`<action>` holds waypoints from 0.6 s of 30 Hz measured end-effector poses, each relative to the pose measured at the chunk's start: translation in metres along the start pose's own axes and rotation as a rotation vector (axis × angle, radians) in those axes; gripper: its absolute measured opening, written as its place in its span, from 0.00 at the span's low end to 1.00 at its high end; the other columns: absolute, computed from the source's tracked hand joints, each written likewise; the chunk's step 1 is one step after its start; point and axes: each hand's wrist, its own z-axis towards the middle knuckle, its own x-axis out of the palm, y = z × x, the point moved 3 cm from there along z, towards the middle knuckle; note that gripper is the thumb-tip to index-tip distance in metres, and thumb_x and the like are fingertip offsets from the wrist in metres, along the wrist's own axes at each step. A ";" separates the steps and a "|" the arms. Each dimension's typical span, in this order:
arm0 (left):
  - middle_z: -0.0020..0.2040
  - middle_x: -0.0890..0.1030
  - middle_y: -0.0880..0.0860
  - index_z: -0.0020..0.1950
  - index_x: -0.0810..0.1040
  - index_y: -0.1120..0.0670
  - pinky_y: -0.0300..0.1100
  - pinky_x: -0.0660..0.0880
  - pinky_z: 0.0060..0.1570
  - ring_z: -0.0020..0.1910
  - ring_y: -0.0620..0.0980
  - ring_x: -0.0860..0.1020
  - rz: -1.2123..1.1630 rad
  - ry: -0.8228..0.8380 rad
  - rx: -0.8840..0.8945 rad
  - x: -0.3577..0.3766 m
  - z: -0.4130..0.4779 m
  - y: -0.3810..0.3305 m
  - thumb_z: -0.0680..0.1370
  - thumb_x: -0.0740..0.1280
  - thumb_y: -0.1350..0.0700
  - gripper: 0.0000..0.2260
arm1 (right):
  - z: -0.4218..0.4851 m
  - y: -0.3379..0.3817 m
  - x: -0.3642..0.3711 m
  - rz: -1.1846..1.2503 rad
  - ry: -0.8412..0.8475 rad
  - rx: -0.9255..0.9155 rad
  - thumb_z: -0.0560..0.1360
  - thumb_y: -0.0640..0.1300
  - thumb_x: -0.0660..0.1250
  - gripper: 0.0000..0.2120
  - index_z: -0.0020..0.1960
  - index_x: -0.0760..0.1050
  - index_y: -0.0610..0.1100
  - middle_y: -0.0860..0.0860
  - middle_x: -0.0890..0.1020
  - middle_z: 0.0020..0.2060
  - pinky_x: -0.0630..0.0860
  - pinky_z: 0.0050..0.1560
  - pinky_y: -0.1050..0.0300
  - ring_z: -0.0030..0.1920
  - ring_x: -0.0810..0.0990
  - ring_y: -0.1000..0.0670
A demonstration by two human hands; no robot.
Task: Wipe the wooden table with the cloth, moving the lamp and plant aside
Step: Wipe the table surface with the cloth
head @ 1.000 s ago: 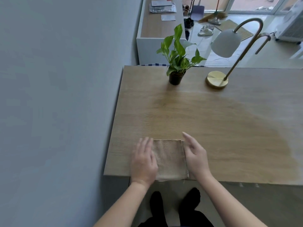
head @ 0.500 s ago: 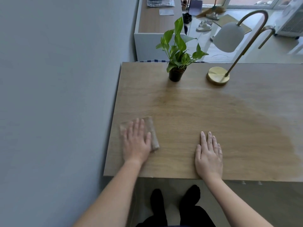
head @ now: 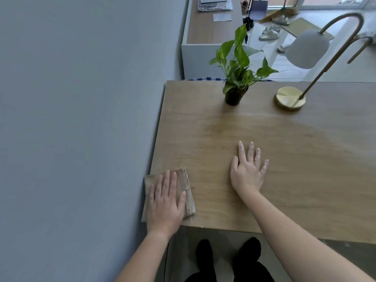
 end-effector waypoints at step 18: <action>0.87 0.36 0.45 0.88 0.38 0.46 0.54 0.39 0.83 0.86 0.47 0.36 0.056 0.033 0.249 0.011 -0.045 -0.052 0.86 0.45 0.30 0.36 | 0.001 0.003 0.009 -0.021 -0.040 0.023 0.86 0.57 0.44 0.28 0.86 0.46 0.62 0.55 0.45 0.86 0.37 0.83 0.39 0.85 0.42 0.49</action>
